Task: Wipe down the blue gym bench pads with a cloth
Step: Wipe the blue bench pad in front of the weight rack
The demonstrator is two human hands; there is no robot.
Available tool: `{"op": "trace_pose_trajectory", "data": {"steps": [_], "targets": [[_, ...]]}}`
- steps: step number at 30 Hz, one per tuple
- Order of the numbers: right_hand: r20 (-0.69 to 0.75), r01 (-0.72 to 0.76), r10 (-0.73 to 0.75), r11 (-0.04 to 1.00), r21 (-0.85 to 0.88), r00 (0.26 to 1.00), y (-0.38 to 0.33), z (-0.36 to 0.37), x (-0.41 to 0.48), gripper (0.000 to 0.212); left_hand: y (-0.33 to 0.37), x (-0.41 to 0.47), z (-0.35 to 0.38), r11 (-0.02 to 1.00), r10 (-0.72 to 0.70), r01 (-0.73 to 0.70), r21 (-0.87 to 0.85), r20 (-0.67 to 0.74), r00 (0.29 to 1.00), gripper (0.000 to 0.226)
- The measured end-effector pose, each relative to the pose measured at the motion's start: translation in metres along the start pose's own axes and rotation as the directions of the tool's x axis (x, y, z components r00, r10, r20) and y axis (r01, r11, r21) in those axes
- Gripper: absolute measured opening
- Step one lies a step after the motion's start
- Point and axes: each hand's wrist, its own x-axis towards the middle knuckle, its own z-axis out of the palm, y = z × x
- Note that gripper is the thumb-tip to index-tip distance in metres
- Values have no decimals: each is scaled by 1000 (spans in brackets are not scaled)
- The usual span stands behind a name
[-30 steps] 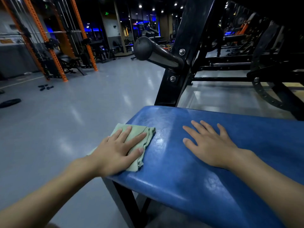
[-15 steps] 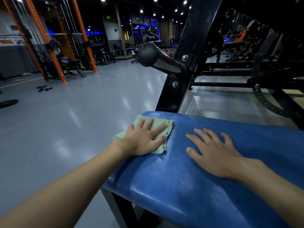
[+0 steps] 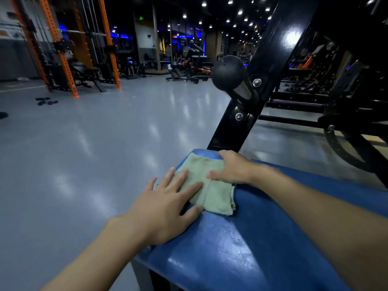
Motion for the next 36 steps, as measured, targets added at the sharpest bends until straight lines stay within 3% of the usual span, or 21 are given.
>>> {"op": "trace_pose_trajectory", "data": {"steps": [3,4,6,9,11,12,14,16,17,18,20,23,29,36], "targets": [[36,7,-15,977,215,999,-1,-2,5,26,-7,-5,-3,1000,-11,11,-15,-8,1000,88],[-20,27,-23,970,242,1000,-3,-4,6,19,-8,-5,-4,1000,-19,19,-20,-10,1000,89],[-278,108,-35,962,252,960,-5,-12,9,12,-9,-3,-9,1000,-24,24,-20,-28,999,88],[-675,317,-140,937,147,724,-9,-29,9,10,-10,3,-17,999,-32,32,-7,-16,999,72],[-705,409,-331,910,-64,627,-11,-35,2,16,-9,6,-23,999,-30,30,-14,-12,999,61],[-648,435,-427,886,-160,630,-12,-35,-3,19,-9,7,-26,1000,-26,25,-12,-17,1000,57],[-399,399,-494,866,-300,772,-13,-28,-16,20,-7,6,-29,1000,-25,24,-5,-16,1000,43],[-100,292,-341,897,-332,935,-10,-21,-22,32,-6,5,-28,999,-33,33,-6,5,999,34],[-4,248,-259,928,-278,966,-7,-18,-22,42,-6,4,-27,999,-34,34,-8,12,999,32],[18,228,-229,952,-202,973,-6,-15,-21,44,-7,4,-25,999,-32,32,-10,12,999,31],[-95,236,-247,966,-110,964,-6,-9,-14,38,-8,3,-24,999,-25,25,-23,-2,1000,31],[-214,189,-220,969,-159,952,-14,4,3,39,-9,2,-23,997,-17,17,-76,4,1000,40],[40,51,-42,965,-258,998,-24,36,47,72,-13,1,-17,998,30,-28,-63,18,999,78],[15,112,-113,947,-302,994,-32,39,69,66,-12,4,-14,998,19,-19,-56,8,1000,85]]}}
